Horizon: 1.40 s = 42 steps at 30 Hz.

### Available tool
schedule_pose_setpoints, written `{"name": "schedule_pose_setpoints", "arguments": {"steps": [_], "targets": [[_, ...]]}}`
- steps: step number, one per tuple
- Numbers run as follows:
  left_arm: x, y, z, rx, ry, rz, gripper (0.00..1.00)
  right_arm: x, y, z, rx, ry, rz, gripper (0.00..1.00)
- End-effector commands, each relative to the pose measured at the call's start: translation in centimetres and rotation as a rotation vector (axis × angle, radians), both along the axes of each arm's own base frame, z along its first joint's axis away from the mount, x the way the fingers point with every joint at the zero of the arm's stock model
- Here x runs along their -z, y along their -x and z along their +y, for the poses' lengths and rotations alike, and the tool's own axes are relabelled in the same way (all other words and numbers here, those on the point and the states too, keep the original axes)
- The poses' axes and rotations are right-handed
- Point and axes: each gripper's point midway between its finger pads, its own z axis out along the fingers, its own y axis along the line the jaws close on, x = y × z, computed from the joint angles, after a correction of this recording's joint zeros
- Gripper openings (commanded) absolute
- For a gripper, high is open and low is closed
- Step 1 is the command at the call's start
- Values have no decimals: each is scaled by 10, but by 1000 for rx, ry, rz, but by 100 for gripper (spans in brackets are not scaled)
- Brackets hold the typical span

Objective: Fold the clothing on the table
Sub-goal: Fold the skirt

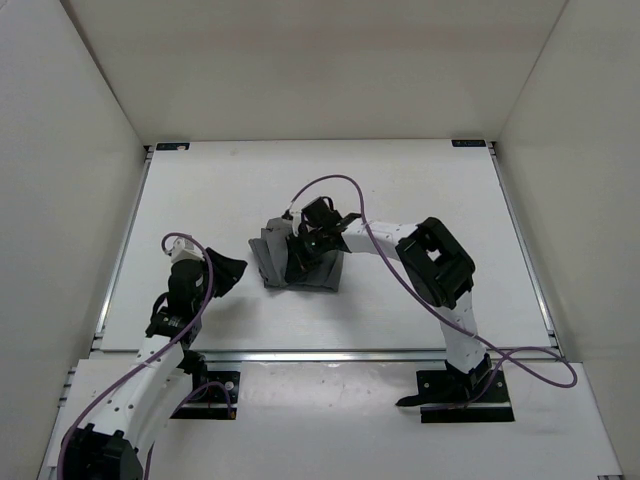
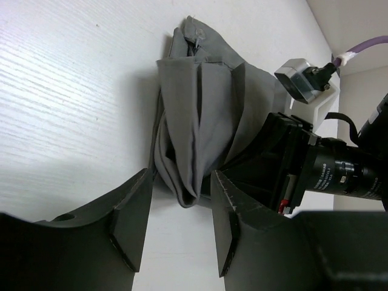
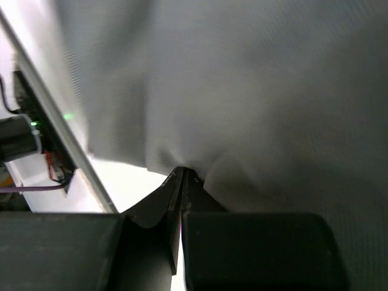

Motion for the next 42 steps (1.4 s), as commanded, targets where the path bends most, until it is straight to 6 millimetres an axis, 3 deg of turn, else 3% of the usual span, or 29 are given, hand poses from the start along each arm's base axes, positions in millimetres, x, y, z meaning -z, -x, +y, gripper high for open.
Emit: {"name": "schedule_pose_setpoints", "arguments": {"steps": [1,4,6,9,11,12,14,15,16,18,20,21,22,26,31,35,39,42], "targets": [[-7,-2,2,1,-18,-14,53,26,-7,-34,69,148,-12,0],[-3,-3,2,1,-12,-11,53,34,-9,-45,50,156,-12,1],[-6,-3,-3,35,-17,-11,54,15,-3,-31,-15,49,-28,0],[-9,-4,-7,98,-68,6,55,-43,-3,-16,-76,-62,-106,2],[-13,-6,-7,135,-93,28,58,-119,-3,-3,-107,-158,-260,5],[-15,-5,-11,176,-109,42,60,-139,-3,-4,-94,-170,-306,8],[-16,-5,-12,223,-127,68,61,-198,-4,-23,-7,-217,-437,15],[-19,-4,-16,267,-140,70,61,-194,-10,-34,51,-199,-436,18],[-25,-6,-19,294,-138,69,62,-215,-9,-46,93,-238,-459,22],[-29,-2,-25,360,-165,95,66,-205,-10,-84,159,-238,-406,29],[-36,0,-25,408,-218,122,73,-168,-14,-120,241,-152,-349,33],[-41,-1,-25,424,-238,115,82,-167,-11,-126,255,-139,-363,34],[-47,-1,-22,438,-262,115,99,-151,-10,-139,282,-96,-348,37],[-56,9,-15,462,-348,149,99,-119,-9,-169,355,-71,-297,38],[-52,28,-10,498,-399,162,99,-117,-14,-173,352,-75,-309,39],[-58,38,10,457,-491,184,99,-111,-11,-168,325,-61,-294,40],[-50,48,26,448,-556,232,98,-106,-7,-166,315,-56,-277,41],[-47,54,20,477,-566,233,98,-104,-6,-165,319,-72,-275,42]]}}
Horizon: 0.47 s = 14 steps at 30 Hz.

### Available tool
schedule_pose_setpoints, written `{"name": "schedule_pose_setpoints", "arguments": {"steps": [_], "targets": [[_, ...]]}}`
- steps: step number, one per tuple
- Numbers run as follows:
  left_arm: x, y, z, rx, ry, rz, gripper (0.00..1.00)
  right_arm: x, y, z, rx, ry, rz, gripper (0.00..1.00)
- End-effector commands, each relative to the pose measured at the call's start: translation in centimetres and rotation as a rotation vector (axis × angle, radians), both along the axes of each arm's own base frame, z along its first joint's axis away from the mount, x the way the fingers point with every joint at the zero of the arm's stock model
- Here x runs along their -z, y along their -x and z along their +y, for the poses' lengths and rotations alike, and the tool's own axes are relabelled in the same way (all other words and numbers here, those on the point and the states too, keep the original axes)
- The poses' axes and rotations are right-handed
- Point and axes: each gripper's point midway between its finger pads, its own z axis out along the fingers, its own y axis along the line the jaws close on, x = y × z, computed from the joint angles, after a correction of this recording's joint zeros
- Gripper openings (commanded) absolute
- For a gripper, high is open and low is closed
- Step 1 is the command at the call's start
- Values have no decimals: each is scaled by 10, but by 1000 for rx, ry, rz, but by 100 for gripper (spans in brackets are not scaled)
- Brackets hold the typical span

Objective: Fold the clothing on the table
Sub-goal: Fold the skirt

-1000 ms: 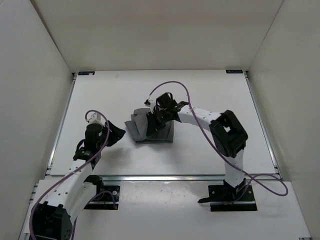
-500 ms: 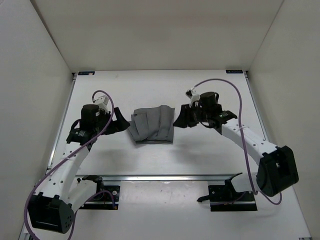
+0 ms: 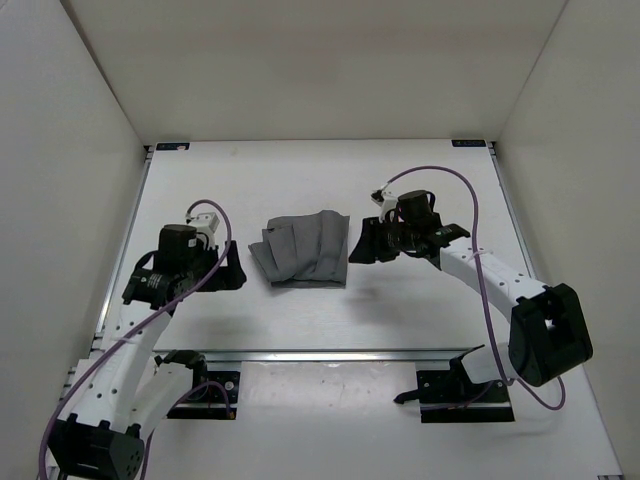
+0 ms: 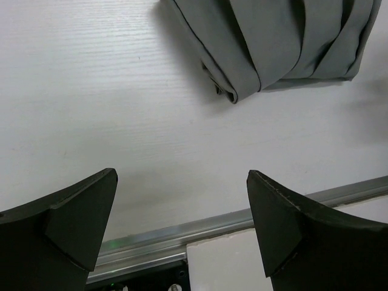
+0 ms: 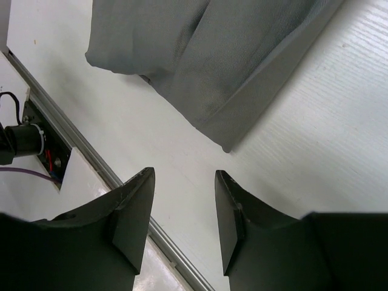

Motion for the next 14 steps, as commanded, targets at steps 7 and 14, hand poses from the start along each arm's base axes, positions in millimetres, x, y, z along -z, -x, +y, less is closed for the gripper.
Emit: {"name": "schedule_pose_setpoints", "arguments": {"steps": [7,14], "targets": [[-7,8,2,40,-51,-22,98,-11,-3,12,-38,-30,-51,42],[-3,9,-2,52,-58,1,99,-16,-5,13,-33,-24,-47,42]]}}
